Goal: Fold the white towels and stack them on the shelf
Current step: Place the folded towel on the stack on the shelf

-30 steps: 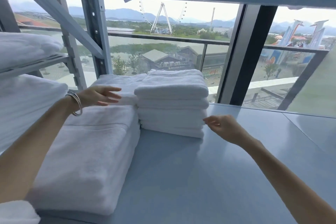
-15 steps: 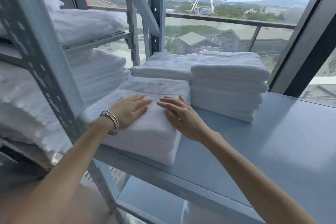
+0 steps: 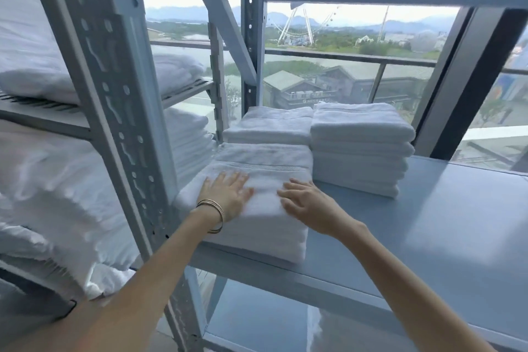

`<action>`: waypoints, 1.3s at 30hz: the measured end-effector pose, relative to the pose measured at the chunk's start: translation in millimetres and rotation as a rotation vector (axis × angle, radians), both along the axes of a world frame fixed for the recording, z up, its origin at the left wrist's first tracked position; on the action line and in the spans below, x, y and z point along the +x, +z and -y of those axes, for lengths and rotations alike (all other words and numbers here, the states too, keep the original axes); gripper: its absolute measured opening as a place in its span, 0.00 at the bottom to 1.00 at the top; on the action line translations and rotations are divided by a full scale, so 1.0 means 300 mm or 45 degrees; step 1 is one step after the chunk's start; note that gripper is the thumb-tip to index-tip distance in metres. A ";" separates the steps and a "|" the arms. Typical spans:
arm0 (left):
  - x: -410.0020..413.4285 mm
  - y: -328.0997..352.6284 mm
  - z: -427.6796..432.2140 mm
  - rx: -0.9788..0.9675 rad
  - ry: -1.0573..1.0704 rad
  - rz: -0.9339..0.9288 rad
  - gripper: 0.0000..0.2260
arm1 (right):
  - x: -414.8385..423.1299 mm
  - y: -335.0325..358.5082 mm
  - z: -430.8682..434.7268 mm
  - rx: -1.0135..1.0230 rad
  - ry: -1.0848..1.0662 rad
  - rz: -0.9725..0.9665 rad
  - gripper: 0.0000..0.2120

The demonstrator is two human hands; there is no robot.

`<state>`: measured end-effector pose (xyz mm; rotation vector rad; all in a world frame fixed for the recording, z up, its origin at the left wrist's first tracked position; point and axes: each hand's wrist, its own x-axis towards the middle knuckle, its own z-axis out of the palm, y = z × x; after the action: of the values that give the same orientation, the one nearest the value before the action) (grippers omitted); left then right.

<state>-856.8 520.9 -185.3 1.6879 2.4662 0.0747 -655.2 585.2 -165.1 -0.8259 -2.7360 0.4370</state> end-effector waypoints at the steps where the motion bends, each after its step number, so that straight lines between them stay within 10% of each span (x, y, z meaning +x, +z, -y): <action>1: -0.022 0.009 -0.019 -0.059 0.008 -0.012 0.24 | 0.025 0.005 0.002 -0.042 -0.044 -0.005 0.14; 19: -0.309 0.098 -0.536 0.153 0.098 -0.231 0.28 | -0.258 0.152 -0.477 0.489 -0.249 -0.010 0.12; 28: -0.356 0.030 -0.638 0.188 0.211 0.107 0.24 | -0.442 0.101 -0.685 0.746 -0.342 0.645 0.13; 31: -0.350 0.051 -0.629 0.028 0.425 -0.136 0.21 | -0.410 0.132 -0.696 0.731 -0.322 0.699 0.12; 34: -0.304 0.082 -0.647 0.239 0.159 -0.416 0.22 | -0.391 0.161 -0.703 0.666 -0.117 0.603 0.14; 39: -0.216 0.092 -0.679 -0.040 -0.255 0.019 0.19 | -0.344 0.140 -0.671 0.484 0.046 0.635 0.23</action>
<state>-921.6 724.5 -157.7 1.9020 2.2618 0.0252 -758.5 786.6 -123.0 -0.8703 -3.1288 -0.3277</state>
